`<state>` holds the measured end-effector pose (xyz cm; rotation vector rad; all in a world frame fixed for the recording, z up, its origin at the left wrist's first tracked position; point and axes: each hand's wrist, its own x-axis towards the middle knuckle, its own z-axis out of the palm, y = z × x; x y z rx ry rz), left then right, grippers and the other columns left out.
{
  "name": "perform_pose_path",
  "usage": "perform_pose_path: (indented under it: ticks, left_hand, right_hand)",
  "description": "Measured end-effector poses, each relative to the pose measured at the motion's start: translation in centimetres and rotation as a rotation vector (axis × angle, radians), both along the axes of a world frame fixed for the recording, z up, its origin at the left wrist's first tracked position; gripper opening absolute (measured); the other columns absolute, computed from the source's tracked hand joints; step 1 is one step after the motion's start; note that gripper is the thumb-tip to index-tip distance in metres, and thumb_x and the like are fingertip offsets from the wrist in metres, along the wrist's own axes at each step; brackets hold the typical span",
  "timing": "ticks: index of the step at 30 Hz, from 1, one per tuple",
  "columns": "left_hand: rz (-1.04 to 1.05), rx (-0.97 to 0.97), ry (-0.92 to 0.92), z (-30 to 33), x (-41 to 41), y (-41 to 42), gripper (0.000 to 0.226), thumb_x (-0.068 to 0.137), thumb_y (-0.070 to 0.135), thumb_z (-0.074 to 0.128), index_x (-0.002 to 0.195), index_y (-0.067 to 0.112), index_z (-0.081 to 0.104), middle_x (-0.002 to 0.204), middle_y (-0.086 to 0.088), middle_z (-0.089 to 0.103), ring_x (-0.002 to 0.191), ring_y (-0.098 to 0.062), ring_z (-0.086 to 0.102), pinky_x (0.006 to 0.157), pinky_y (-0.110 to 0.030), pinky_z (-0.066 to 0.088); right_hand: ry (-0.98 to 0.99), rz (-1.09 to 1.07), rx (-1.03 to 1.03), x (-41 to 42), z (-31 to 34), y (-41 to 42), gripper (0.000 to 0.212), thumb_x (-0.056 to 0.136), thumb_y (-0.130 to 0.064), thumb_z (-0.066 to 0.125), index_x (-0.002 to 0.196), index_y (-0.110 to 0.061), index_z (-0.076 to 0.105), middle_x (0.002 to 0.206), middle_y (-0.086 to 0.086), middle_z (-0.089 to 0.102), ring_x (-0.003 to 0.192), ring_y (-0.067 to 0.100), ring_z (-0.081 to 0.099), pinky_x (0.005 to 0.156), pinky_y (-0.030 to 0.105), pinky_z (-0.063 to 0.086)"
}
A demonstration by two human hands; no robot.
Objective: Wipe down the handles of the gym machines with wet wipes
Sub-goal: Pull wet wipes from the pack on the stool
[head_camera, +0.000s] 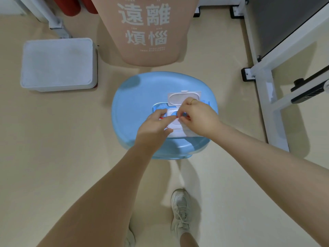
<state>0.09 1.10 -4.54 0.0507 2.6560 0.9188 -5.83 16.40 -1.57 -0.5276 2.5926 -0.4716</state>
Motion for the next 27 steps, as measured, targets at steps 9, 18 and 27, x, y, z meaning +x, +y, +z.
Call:
perform_pose_path:
  ticks: [9, 18, 27]
  left_hand:
    - [0.027, -0.051, 0.038, -0.3, 0.6, 0.6, 0.034, 0.090, 0.016, 0.056, 0.122, 0.028, 0.061, 0.146, 0.000, 0.037, 0.130, -0.018, 0.038, 0.096, -0.023, 0.031]
    - [0.061, 0.011, 0.033, -0.5, 1.1, 0.9, 0.032, 0.091, 0.015, 0.053, 0.117, 0.030, 0.063, 0.145, -0.001, 0.037, 0.131, -0.019, 0.037, 0.101, -0.034, 0.037]
    - [0.152, 0.007, -0.022, -0.3, 1.7, 1.4, 0.032, 0.094, 0.019, 0.050, 0.122, 0.030, 0.061, 0.149, 0.003, 0.032, 0.135, -0.015, 0.032, 0.104, -0.030, 0.033]
  right_hand:
    - [0.071, 0.166, 0.371, 0.5, 1.7, -2.6, 0.024, 0.091, -0.003, 0.043, 0.110, -0.002, 0.058, 0.116, 0.014, 0.049, 0.106, 0.031, 0.051, 0.067, 0.032, 0.035]
    - [0.134, 0.217, 0.408, 1.0, 1.6, -1.9, 0.028, 0.090, 0.000, 0.040, 0.114, -0.003, 0.053, 0.118, 0.012, 0.049, 0.109, 0.030, 0.049, 0.067, 0.033, 0.035]
    - [0.070, 0.125, 0.230, 0.9, 1.5, -0.1, 0.021, 0.091, -0.001, 0.043, 0.109, -0.006, 0.053, 0.114, 0.012, 0.049, 0.097, 0.030, 0.055, 0.071, 0.033, 0.043]
